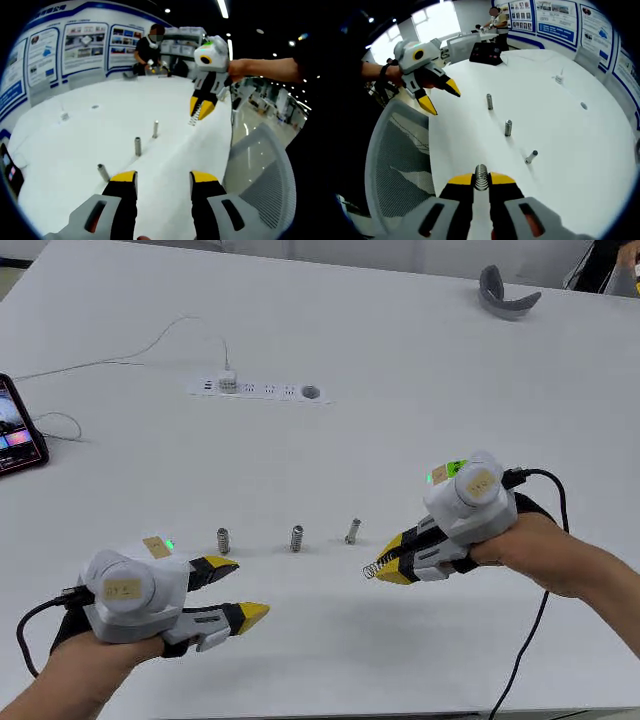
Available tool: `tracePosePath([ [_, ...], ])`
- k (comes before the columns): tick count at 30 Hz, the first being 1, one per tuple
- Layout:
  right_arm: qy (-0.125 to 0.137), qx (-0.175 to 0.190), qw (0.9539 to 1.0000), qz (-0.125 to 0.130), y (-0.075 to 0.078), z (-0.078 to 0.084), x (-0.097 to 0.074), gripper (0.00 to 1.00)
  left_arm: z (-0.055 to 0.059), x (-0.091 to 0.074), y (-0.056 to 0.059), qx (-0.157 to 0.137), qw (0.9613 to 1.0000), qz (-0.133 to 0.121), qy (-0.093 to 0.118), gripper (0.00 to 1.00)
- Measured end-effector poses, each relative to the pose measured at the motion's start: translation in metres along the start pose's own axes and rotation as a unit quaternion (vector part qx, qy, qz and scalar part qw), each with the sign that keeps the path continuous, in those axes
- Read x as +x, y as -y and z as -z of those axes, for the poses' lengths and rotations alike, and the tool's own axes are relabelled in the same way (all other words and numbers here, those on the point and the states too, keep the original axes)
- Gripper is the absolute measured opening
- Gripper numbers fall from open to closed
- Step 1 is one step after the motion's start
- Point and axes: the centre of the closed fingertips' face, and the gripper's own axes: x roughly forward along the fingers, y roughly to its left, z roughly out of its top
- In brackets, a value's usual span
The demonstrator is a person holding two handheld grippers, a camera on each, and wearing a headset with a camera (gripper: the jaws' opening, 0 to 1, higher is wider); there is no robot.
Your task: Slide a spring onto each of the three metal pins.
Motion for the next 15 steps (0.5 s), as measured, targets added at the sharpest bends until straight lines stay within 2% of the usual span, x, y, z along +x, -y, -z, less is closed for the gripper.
tracePosePath([
  [15, -0.016, 0.004, 0.9996, 0.021, 0.034, 0.001, 0.002, 0.13, 0.012, -0.013, -0.011, -0.024, 0.9993, -0.03, -0.004, 0.48],
])
